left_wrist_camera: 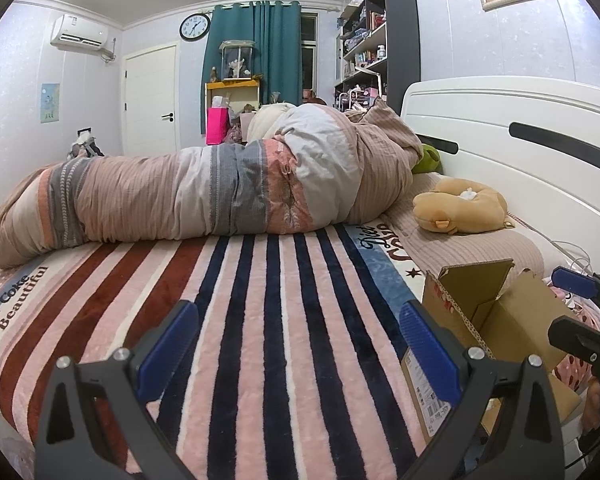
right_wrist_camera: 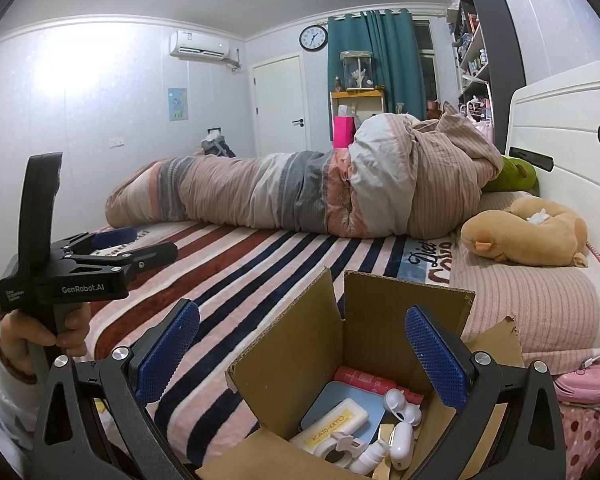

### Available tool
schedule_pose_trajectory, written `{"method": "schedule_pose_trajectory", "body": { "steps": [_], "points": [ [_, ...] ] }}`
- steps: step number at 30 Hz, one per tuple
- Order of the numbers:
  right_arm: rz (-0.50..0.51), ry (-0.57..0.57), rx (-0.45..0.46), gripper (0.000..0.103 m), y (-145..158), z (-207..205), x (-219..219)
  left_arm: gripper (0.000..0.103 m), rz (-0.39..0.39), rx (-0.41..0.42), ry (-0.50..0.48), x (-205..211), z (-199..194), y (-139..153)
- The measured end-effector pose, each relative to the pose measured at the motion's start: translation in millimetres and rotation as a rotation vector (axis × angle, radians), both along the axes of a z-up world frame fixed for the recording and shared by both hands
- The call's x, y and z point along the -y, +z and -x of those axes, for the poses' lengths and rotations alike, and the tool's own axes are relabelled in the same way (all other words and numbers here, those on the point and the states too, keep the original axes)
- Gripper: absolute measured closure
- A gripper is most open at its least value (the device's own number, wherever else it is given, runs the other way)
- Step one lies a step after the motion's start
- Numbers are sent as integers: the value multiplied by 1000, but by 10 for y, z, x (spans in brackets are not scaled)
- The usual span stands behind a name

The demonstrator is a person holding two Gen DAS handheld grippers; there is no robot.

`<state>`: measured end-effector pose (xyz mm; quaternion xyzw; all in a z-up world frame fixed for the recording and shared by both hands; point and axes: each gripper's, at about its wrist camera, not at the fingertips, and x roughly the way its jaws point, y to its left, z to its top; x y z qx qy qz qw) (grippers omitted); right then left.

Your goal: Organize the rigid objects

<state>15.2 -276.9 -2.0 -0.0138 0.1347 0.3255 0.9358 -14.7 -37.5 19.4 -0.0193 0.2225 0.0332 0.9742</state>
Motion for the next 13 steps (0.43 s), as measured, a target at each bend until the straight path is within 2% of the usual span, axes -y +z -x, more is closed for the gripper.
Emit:
{"method": "schedule_pose_trajectory", "body": {
  "steps": [13],
  "points": [
    [-1, 1, -2, 0, -7, -10, 6, 3, -1, -3, 7, -26, 18, -19]
  ]
}}
